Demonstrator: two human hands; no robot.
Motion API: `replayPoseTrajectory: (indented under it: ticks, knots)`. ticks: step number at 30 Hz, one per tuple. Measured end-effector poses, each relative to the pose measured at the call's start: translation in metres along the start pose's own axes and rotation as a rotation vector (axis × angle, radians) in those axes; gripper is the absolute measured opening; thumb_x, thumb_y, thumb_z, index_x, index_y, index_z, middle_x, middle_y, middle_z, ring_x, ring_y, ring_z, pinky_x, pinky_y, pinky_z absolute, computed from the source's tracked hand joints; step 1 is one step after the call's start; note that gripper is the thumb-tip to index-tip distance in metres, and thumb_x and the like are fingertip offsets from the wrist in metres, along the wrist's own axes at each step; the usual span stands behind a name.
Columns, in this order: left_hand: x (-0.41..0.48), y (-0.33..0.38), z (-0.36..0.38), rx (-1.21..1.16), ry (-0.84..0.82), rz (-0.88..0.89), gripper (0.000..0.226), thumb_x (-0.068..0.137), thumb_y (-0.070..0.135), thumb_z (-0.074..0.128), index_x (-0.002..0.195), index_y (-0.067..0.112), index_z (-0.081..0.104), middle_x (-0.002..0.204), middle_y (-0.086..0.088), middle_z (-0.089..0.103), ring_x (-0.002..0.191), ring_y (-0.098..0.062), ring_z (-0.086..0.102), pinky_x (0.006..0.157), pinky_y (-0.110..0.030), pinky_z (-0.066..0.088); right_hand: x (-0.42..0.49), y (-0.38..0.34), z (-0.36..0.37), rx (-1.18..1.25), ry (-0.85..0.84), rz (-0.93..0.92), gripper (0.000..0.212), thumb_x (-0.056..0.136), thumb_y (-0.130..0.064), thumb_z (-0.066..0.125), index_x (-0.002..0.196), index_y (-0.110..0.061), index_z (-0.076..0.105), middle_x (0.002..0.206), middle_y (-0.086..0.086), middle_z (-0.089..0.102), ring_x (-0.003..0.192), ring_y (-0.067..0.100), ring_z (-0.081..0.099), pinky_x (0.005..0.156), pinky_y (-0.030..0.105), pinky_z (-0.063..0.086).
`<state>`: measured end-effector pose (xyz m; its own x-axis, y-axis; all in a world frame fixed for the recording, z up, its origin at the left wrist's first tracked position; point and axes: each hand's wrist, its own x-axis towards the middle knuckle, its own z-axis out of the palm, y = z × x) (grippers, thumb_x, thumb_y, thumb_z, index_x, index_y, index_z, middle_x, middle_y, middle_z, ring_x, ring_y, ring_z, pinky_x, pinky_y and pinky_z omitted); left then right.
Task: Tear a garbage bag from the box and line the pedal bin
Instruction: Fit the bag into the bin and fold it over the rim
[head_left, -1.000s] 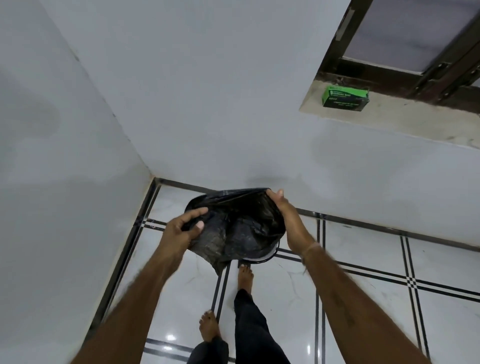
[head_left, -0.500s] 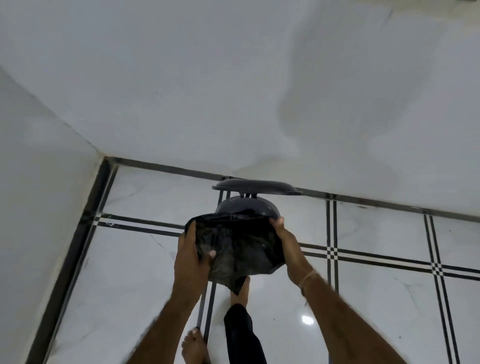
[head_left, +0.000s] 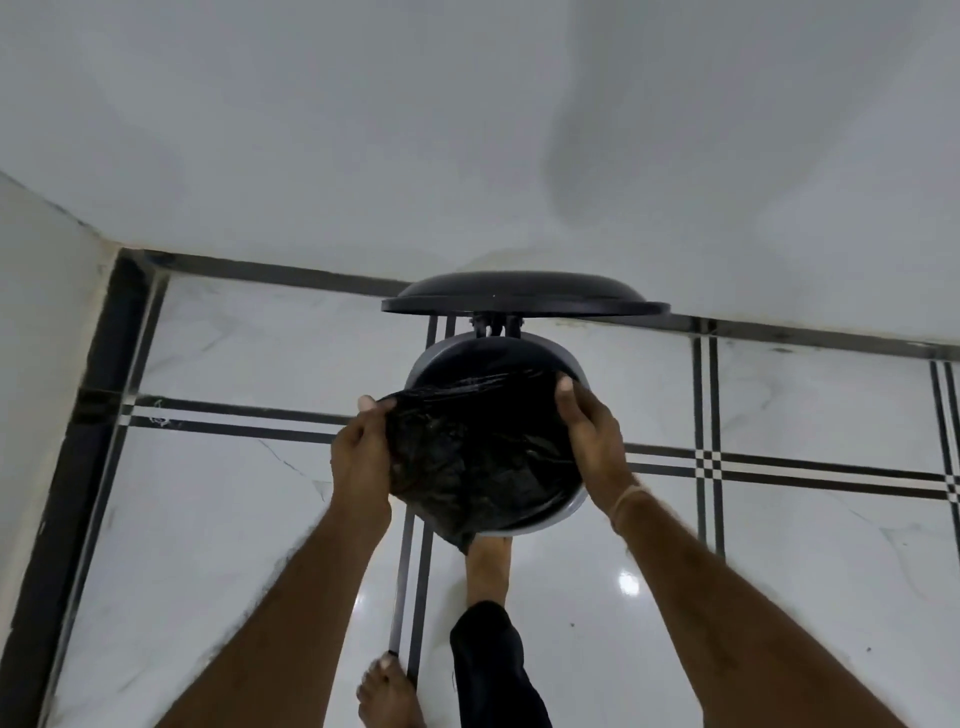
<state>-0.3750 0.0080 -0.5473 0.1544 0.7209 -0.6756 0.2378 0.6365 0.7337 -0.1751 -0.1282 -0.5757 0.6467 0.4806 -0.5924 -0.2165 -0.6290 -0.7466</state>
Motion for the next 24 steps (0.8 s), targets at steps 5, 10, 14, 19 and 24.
replayPoseTrajectory:
  ticks: [5,10,14,19,24]
  knots:
    - [0.028,-0.002,0.020,-0.081,0.115,0.047,0.021,0.106,0.007,0.053,0.107,0.005,0.074,0.103,-0.010,0.075,0.098,-0.024,0.070,0.092,-0.034,0.060,0.011,0.002,-0.012,-0.083,0.085,-0.174,0.059,0.091,-0.084,0.041,0.130,-0.046,0.064,0.129,-0.015,0.070,0.125,0.015,0.064,0.109,0.052,0.050]
    - [0.066,-0.010,0.020,0.197,0.080,0.200,0.032,0.102,0.011,0.059,0.127,0.024,0.073,0.125,0.000,0.073,0.122,-0.019,0.065,0.112,-0.041,0.048,0.035,-0.005,-0.020,-0.100,0.110,-0.189,0.066,0.088,-0.088,0.040,0.134,-0.047,0.061,0.133,-0.017,0.068,0.129,0.014,0.061,0.113,0.050,0.046]
    - [0.089,0.003,0.033,0.276,0.058,0.283,0.032,0.101,0.015,0.059,0.126,0.032,0.073,0.125,0.007,0.073,0.121,-0.014,0.065,0.113,-0.037,0.047,0.066,-0.013,-0.023,-0.106,0.102,-0.165,0.068,0.086,-0.088,0.041,0.136,-0.045,0.061,0.134,-0.017,0.069,0.130,0.012,0.061,0.116,0.047,0.043]
    - [0.120,0.003,0.042,0.217,0.066,0.052,0.021,0.100,0.019,0.064,0.103,0.030,0.081,0.104,0.003,0.079,0.101,-0.020,0.074,0.100,-0.043,0.057,0.100,-0.010,-0.026,-0.245,0.001,0.007,0.109,0.065,-0.107,0.021,0.120,-0.029,0.074,0.124,0.002,0.074,0.119,0.027,0.067,0.112,0.052,0.046]
    - [0.115,-0.011,0.025,0.154,0.010,-0.131,0.012,0.102,0.014,0.064,0.105,0.013,0.075,0.071,0.000,0.071,0.046,-0.011,0.064,0.037,-0.019,0.050,0.081,0.008,-0.035,-0.163,-0.008,0.110,0.117,0.064,-0.106,0.019,0.098,-0.011,0.078,0.103,0.018,0.077,0.102,0.034,0.073,0.101,0.053,0.055]
